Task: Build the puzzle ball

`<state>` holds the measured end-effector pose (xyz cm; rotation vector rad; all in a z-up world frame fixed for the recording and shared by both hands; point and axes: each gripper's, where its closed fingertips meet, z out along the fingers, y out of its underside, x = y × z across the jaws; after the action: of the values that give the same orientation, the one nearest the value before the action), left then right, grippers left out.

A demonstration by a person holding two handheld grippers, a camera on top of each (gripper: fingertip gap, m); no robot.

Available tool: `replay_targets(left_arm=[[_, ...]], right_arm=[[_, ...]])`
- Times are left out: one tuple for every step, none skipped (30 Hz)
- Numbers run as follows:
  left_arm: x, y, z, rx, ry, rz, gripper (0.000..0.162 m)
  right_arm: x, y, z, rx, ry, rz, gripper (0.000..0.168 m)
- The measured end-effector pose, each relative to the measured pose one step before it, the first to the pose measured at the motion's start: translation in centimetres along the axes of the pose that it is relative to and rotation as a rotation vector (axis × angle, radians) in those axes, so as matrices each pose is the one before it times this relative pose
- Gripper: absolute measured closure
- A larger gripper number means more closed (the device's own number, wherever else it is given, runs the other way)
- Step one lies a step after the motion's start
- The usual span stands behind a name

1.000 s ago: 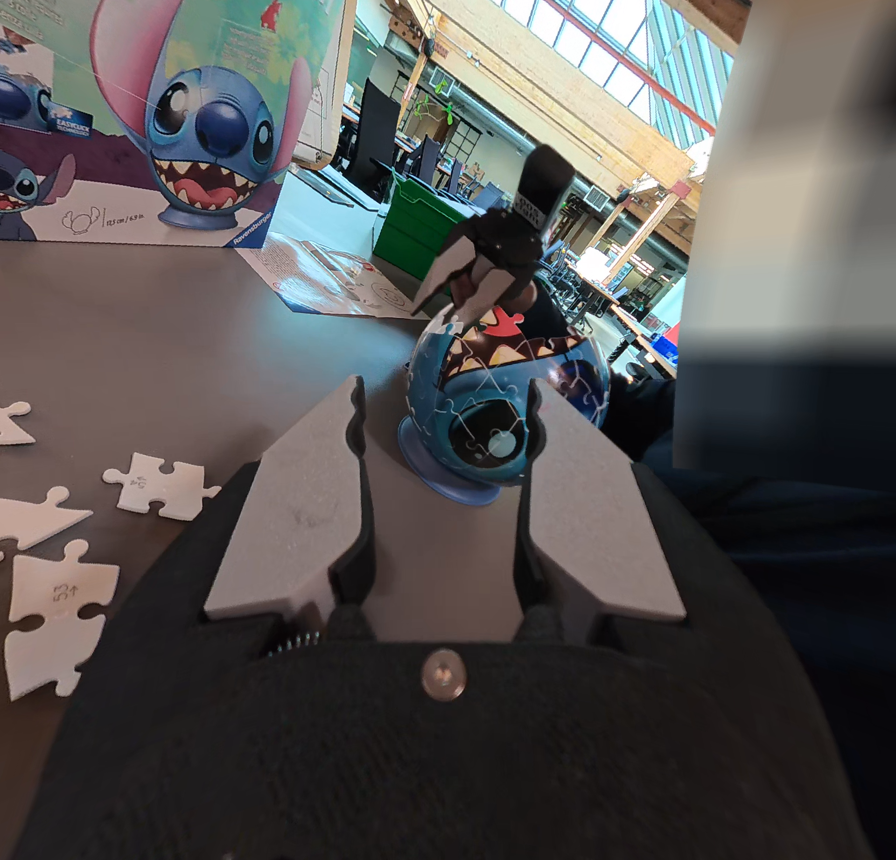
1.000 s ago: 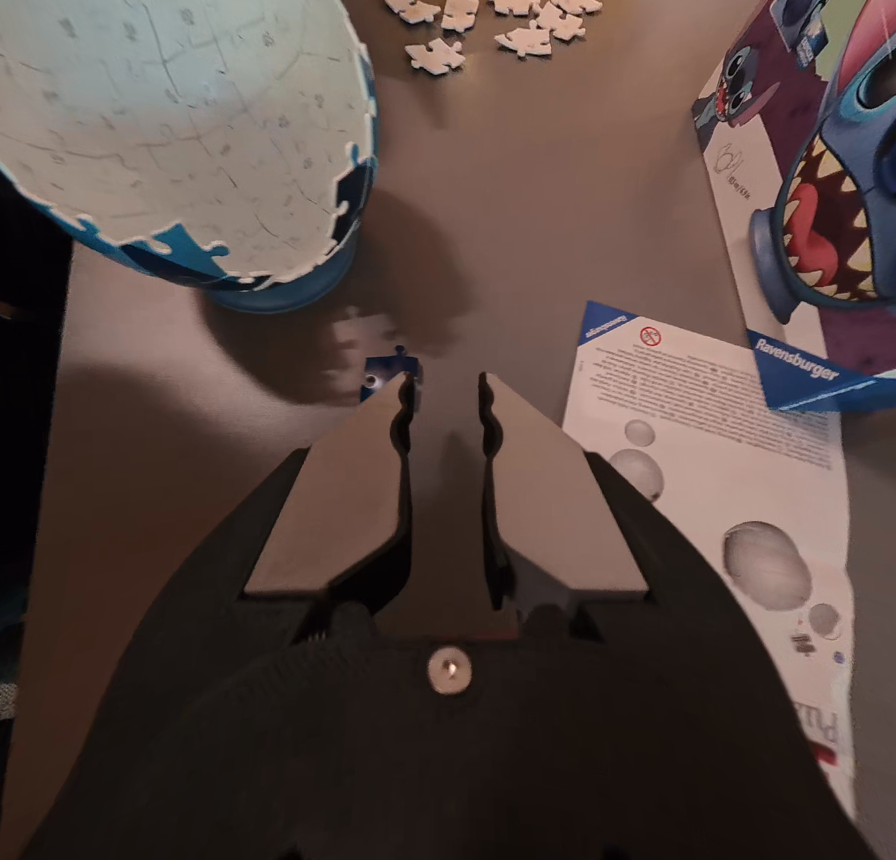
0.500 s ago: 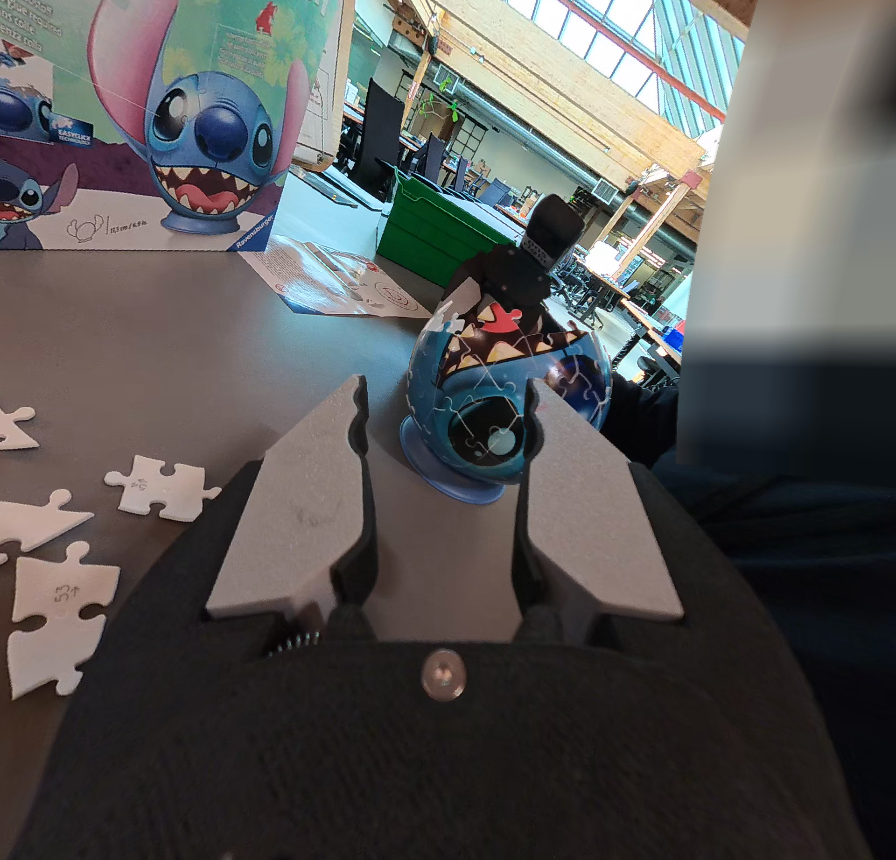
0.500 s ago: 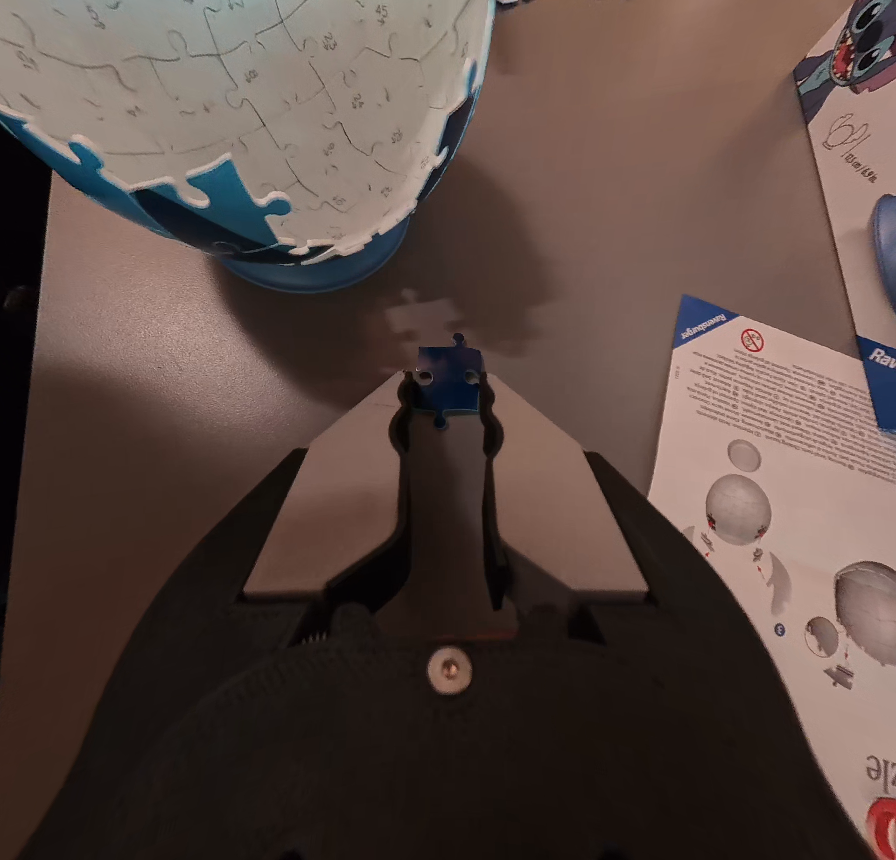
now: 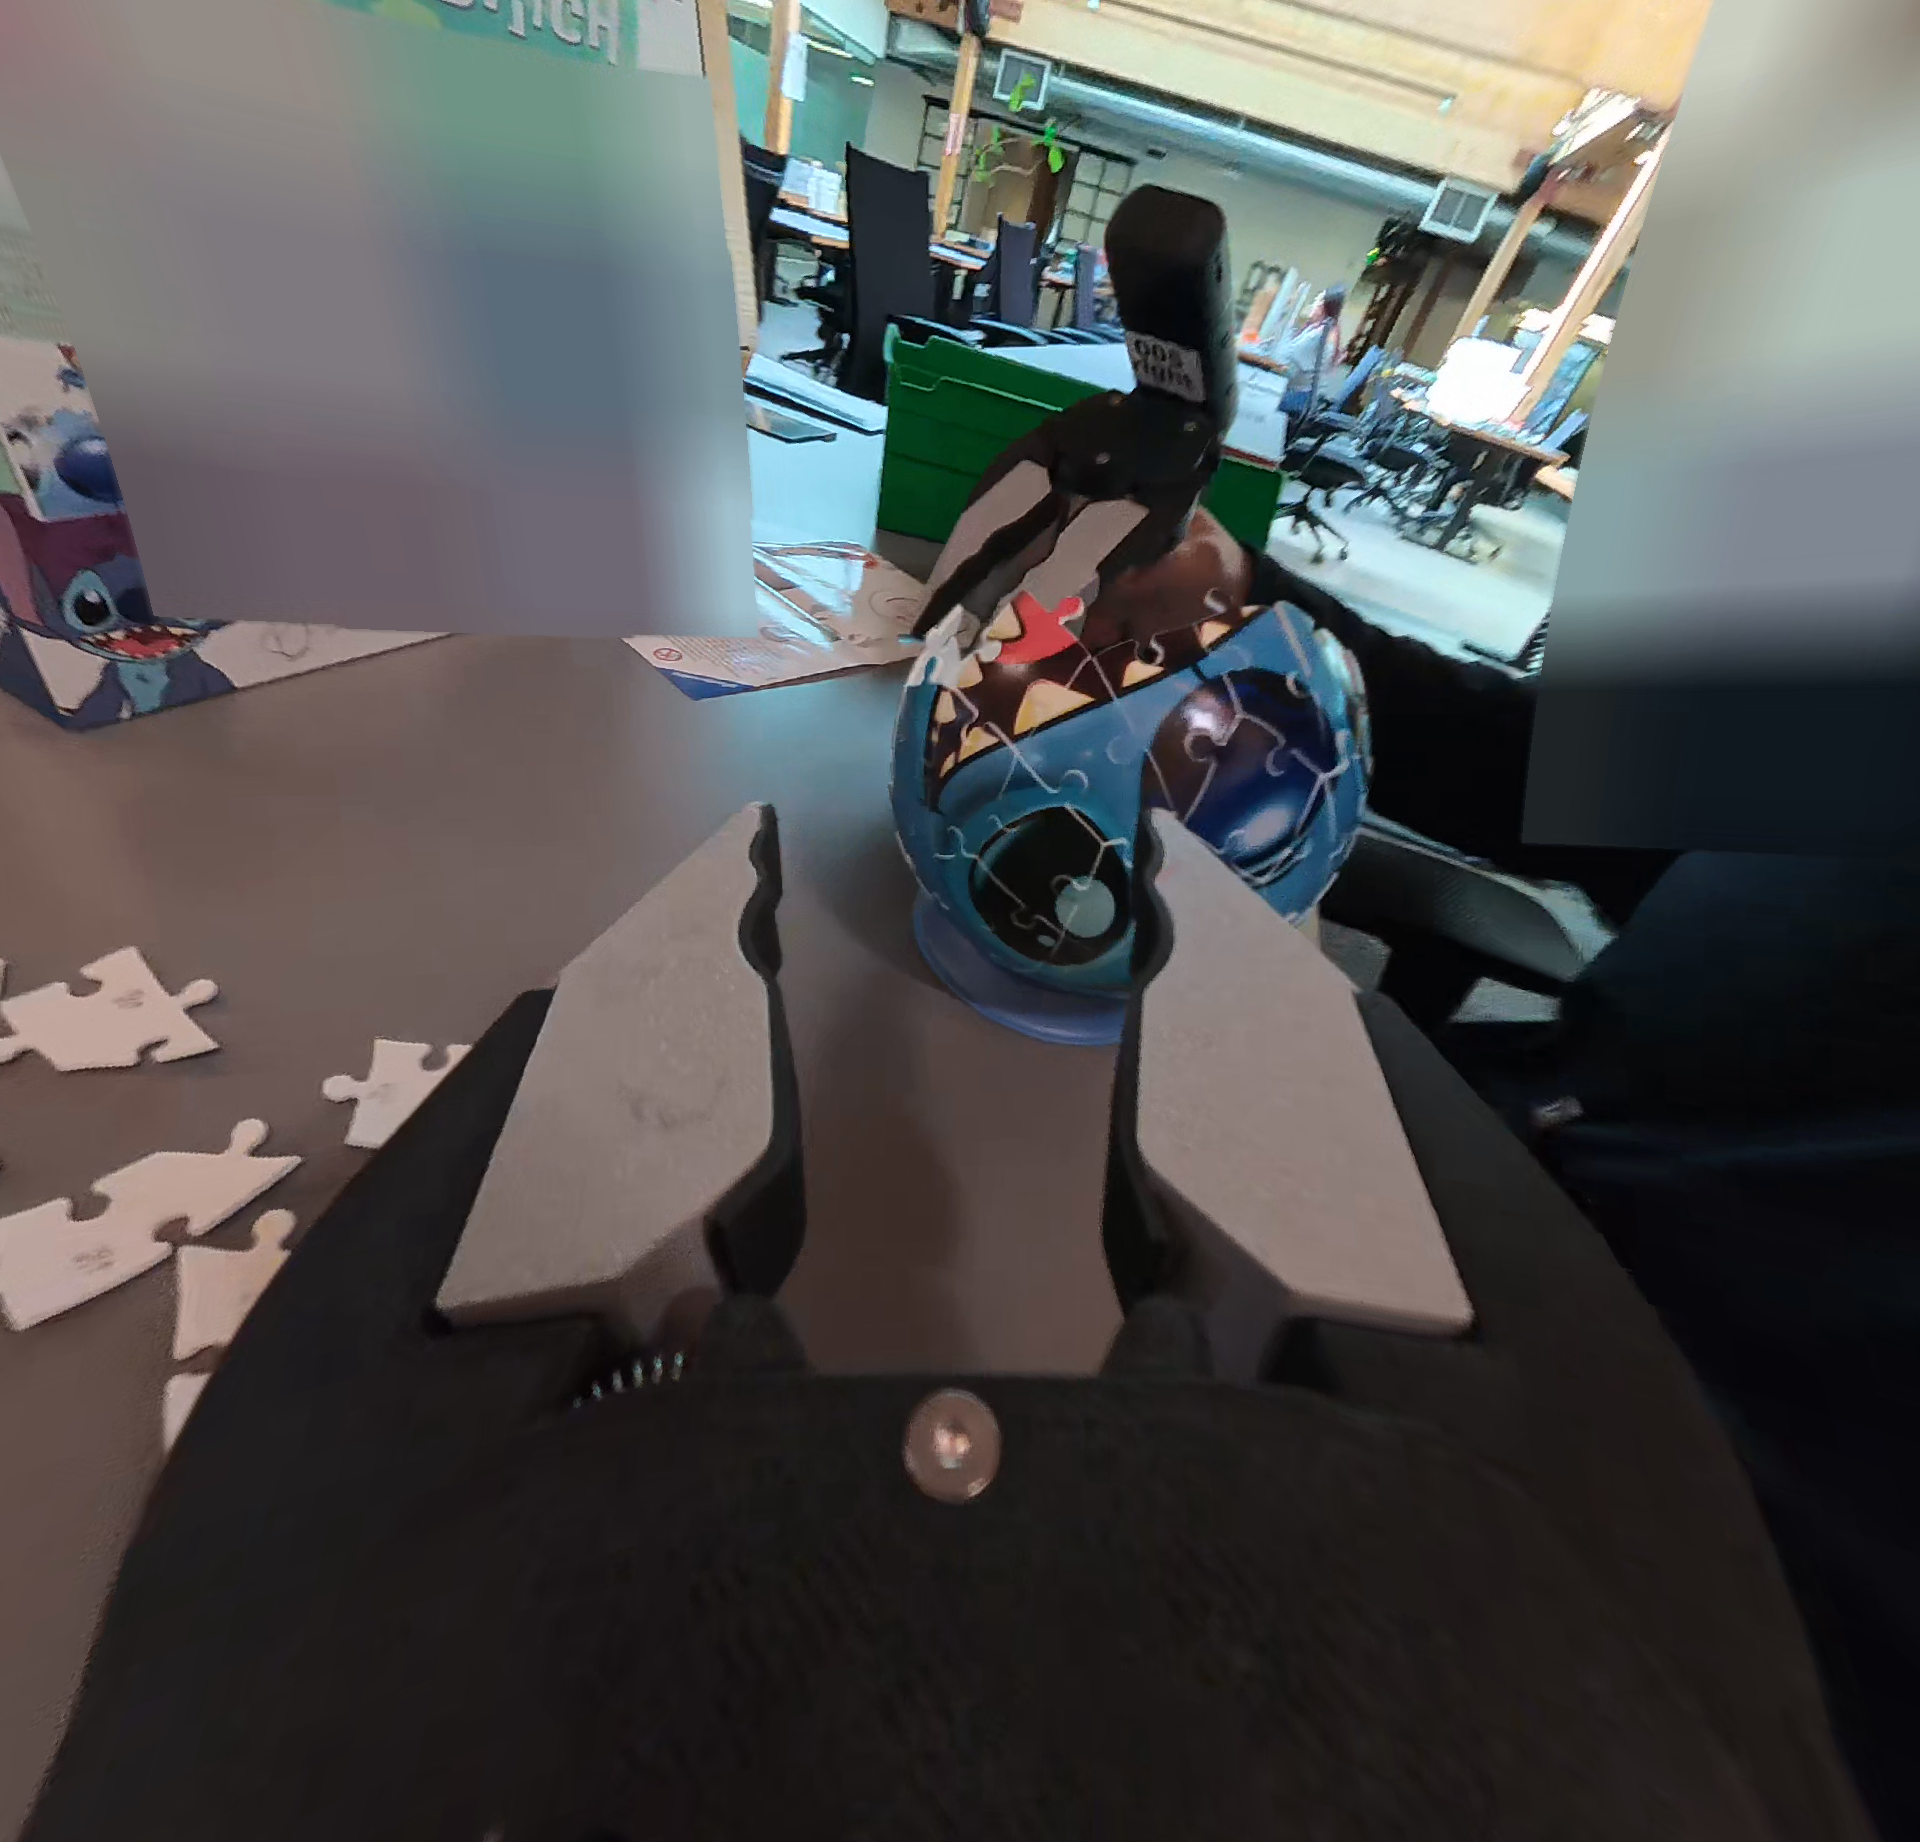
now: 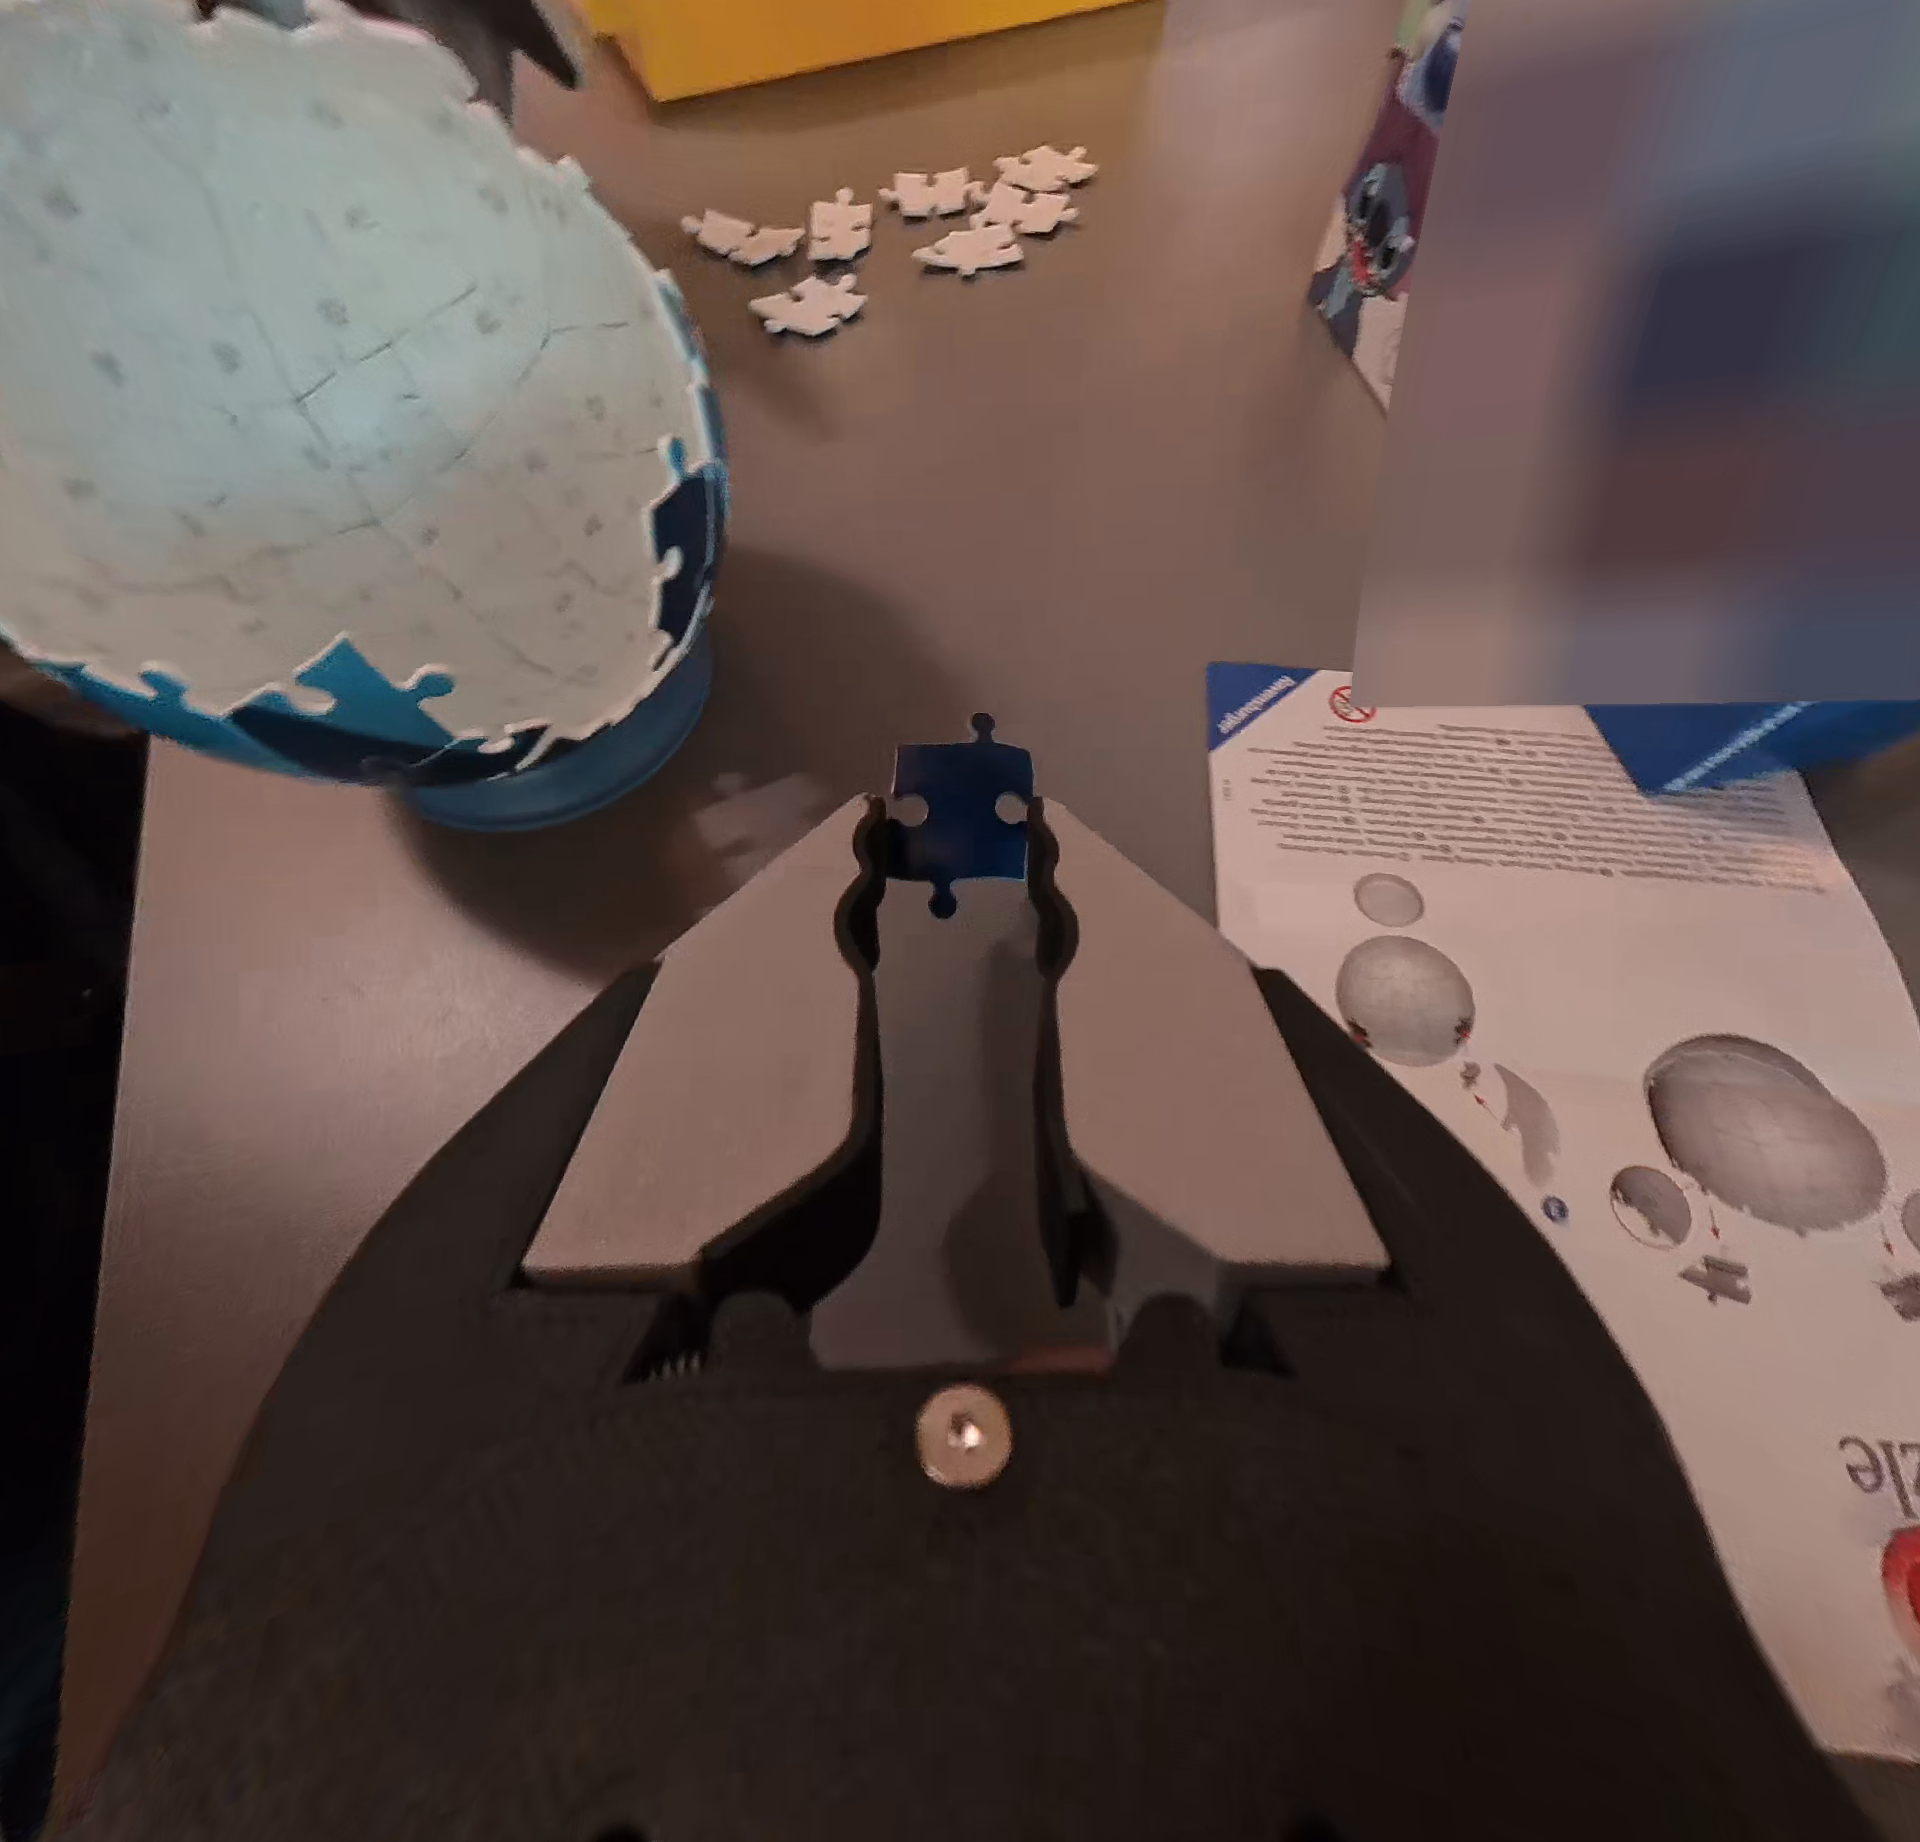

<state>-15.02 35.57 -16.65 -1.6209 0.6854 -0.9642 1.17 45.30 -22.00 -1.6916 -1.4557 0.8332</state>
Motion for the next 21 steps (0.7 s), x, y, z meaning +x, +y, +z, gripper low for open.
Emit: replay_targets(left_arm=[[-0.148,0.008,-0.054,-0.0004,-0.0219,0.0195,0.097],[-0.186,-0.062,-0.124,0.0049,-0.0211,0.0119,0.097],[-0.271,-0.118,-0.170,0.0096,-0.0219,0.0040,0.096],[-0.358,-0.184,-0.233,0.0147,-0.0238,-0.0034,0.096],[-0.477,-0.236,-0.264,0.0185,-0.0278,-0.0090,0.097],[-0.536,-0.255,-0.259,0.0194,-0.0293,-0.0116,0.097],[-0.571,-0.222,-0.212,0.0172,-0.0297,-0.0122,0.097],[-0.589,-0.174,-0.139,0.0117,-0.0288,-0.0127,0.097],[-0.553,-0.105,-0.065,0.0067,-0.0258,-0.0132,0.097],[-0.551,-0.072,-0.017,0.0043,-0.0269,-0.0121,0.097],[-0.568,-0.112,0.012,0.0061,-0.0309,-0.0070,0.097],[-0.507,-0.157,0.002,0.0099,-0.0308,-0.0004,0.096],[-0.494,-0.182,-0.029,0.0118,-0.0315,0.0018,0.096],[-0.518,-0.203,-0.074,0.0133,-0.0330,0.0006,0.095],[-0.550,-0.216,-0.110,0.0147,-0.0304,-0.0035,0.095],[-0.597,-0.208,-0.129,0.0133,-0.0286,-0.0102,0.094],[-0.613,-0.182,-0.113,0.0118,-0.0248,-0.0170,0.093],[-0.596,-0.138,-0.085,0.0087,-0.0195,-0.0238,0.093],[-0.560,-0.090,-0.015,0.0041,-0.0144,-0.0283,0.093],[-0.388,-0.014,0.039,-0.0005,-0.0034,-0.0267,0.093],[-0.252,0.033,0.049,-0.0042,0.0019,-0.0231,0.095]], right_arm=[[0.544,0.012,-0.204,-0.0021,0.0229,0.0185,0.145],[0.482,-0.085,-0.267,0.0021,0.0237,0.0138,0.145],[0.283,-0.198,-0.338,0.0062,0.0138,0.0063,0.145],[0.148,-0.264,-0.409,0.0076,0.0056,-0.0033,0.145],[0.144,-0.340,-0.474,0.0072,0.0043,-0.0091,0.145],[0.137,-0.432,-0.530,0.0078,-0.0015,-0.0082,0.145],[-0.029,-0.472,-0.502,0.0079,-0.0179,-0.0036,0.145],[-0.167,-0.377,-0.435,0.0010,-0.0340,0.0000,0.145],[-0.121,-0.260,-0.327,-0.0060,-0.0363,0.0012,0.145],[0.033,-0.145,-0.202,-0.0086,-0.0328,0.0048,0.145],[0.058,-0.054,-0.077,-0.0114,-0.0385,0.0126,0.145],[0.081,-0.025,-0.011,-0.0078,-0.0409,0.0180,0.145],[0.277,-0.018,0.015,-0.0014,-0.0286,0.0179,0.145],[0.511,0.028,-0.014,0.0033,-0.0107,0.0170,0.145],[0.613,0.053,-0.053,0.0114,-0.0003,0.0191,0.145],[0.531,0.071,-0.123,0.0181,-0.0004,0.0267,0.145],[0.340,0.080,-0.176,0.0176,-0.0075,0.0373,0.145],[0.053,0.005,-0.227,0.0171,-0.0201,0.0391,0.145],[-0.101,-0.115,-0.209,0.0221,-0.0267,0.0310,0.145],[0.029,-0.124,-0.137,0.0224,-0.0200,0.0270,0.145],[0.056,-0.032,-0.036,0.0155,-0.0198,0.0294,0.145]])
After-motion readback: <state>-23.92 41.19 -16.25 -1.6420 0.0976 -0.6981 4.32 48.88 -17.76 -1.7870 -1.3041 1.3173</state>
